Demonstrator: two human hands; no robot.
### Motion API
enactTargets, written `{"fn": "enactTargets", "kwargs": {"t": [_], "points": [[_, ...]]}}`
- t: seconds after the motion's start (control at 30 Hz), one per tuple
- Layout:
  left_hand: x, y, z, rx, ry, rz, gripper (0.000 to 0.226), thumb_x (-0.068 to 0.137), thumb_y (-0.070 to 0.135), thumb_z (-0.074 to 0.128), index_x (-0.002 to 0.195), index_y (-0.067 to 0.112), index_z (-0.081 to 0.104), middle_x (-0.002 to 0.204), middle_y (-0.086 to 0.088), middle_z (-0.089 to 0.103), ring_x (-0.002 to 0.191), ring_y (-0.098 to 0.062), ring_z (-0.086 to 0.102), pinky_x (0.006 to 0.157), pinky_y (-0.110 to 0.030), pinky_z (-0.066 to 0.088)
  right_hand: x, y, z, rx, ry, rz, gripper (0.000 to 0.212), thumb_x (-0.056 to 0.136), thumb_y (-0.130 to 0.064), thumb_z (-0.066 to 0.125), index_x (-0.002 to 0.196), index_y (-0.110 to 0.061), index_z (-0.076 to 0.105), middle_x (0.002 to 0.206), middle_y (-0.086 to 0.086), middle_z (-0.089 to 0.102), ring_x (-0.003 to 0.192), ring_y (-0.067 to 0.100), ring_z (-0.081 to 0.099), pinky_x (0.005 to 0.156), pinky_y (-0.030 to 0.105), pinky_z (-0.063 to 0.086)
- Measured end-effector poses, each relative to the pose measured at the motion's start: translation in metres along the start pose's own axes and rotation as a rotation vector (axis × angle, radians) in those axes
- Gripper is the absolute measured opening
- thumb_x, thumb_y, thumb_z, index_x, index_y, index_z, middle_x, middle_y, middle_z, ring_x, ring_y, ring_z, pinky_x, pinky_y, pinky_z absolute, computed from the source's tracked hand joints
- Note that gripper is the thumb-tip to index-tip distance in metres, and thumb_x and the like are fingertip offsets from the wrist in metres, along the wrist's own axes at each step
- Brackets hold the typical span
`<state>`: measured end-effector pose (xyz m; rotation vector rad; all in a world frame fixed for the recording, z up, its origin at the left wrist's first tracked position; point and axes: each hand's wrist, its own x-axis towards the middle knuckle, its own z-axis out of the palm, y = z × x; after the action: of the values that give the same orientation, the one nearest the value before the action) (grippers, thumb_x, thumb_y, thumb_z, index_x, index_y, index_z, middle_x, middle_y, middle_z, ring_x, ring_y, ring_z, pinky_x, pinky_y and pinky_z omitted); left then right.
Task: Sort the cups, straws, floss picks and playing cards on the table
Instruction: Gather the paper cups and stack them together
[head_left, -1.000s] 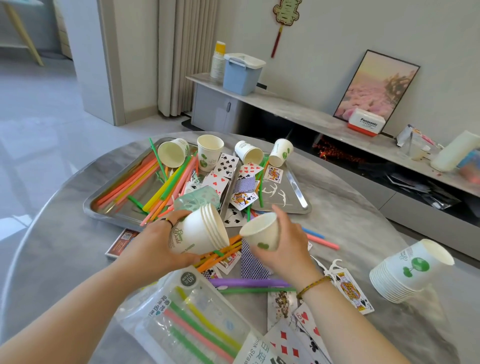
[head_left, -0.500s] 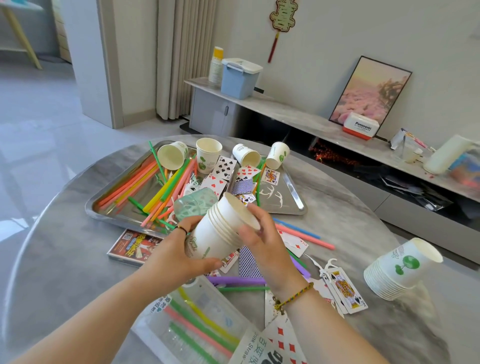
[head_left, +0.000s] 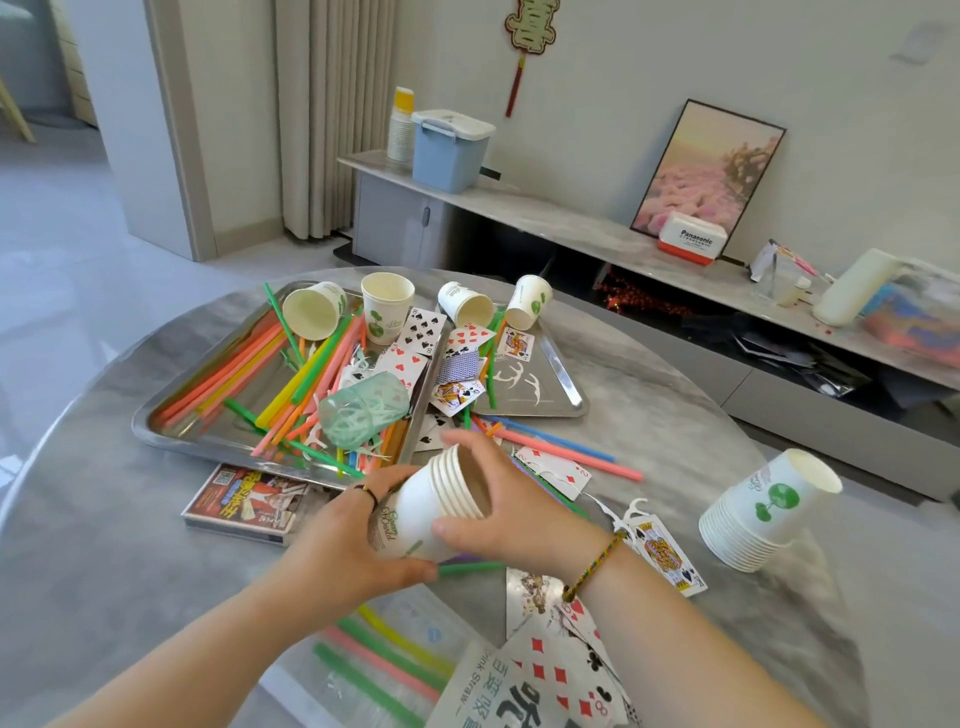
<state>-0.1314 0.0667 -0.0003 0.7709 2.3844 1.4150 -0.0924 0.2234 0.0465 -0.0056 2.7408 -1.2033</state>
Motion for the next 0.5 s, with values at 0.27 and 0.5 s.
{"fn": "enactTargets", "kwargs": {"t": [0.27, 0.5], "points": [[0.0, 0.018, 0.022, -0.011, -0.004, 0.036, 0.08, 0.062, 0.014, 0.082, 0.111, 0.047, 0.029, 0.105, 0.035, 0.038, 0.091, 0.02, 0.04, 0.075, 0.003, 0.033, -0.031, 0.015, -0.03, -0.148, -0.02, 0.085, 0.057, 0.071, -0.027, 0.076, 0.113, -0.031, 0.038, 0.085, -0.022, 0.039, 0.07, -0.007, 0.042, 0.057, 0.007, 0.033], [-0.017, 0.01, 0.031, 0.188, -0.038, 0.013, 0.058, 0.077, 0.026, 0.069, 0.115, 0.048, 0.03, 0.119, 0.018, 0.042, 0.115, -0.002, 0.041, 0.101, -0.019, 0.031, -0.098, 0.058, -0.088, 0.367, 0.658, 0.247, 0.041, 0.075, -0.019, 0.074, 0.105, -0.014, 0.047, 0.077, -0.008, 0.05, 0.064, 0.002, 0.046, 0.046, 0.004, 0.038]]}}
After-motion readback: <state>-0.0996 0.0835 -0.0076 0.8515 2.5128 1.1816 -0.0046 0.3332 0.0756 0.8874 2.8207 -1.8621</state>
